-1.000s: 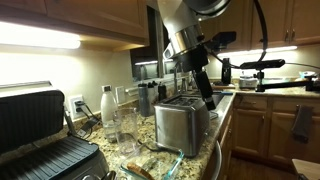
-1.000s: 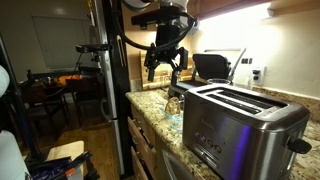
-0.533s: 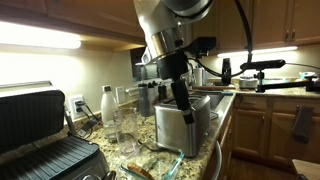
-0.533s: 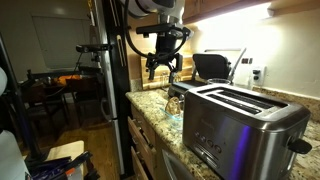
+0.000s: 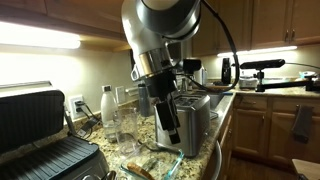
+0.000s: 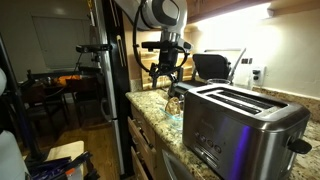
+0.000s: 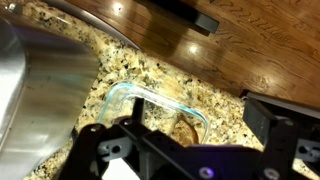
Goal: Pick up one slice of bread from the glass bowl and place it inside the left slot of the toaster
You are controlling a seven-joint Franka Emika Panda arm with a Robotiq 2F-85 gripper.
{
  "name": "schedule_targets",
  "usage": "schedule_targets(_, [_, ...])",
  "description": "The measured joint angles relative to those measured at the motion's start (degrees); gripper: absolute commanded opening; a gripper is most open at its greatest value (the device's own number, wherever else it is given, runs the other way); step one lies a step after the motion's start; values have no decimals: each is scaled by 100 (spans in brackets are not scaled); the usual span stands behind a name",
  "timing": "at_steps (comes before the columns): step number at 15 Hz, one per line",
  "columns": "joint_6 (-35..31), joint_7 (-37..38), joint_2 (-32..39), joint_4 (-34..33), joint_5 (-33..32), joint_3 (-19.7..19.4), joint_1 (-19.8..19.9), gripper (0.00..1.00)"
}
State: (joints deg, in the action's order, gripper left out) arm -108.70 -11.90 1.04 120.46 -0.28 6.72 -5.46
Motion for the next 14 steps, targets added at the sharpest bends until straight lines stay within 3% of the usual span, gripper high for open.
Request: schedule_targets(14, [-515, -65, 1075, -650, 621, -19, 31, 100])
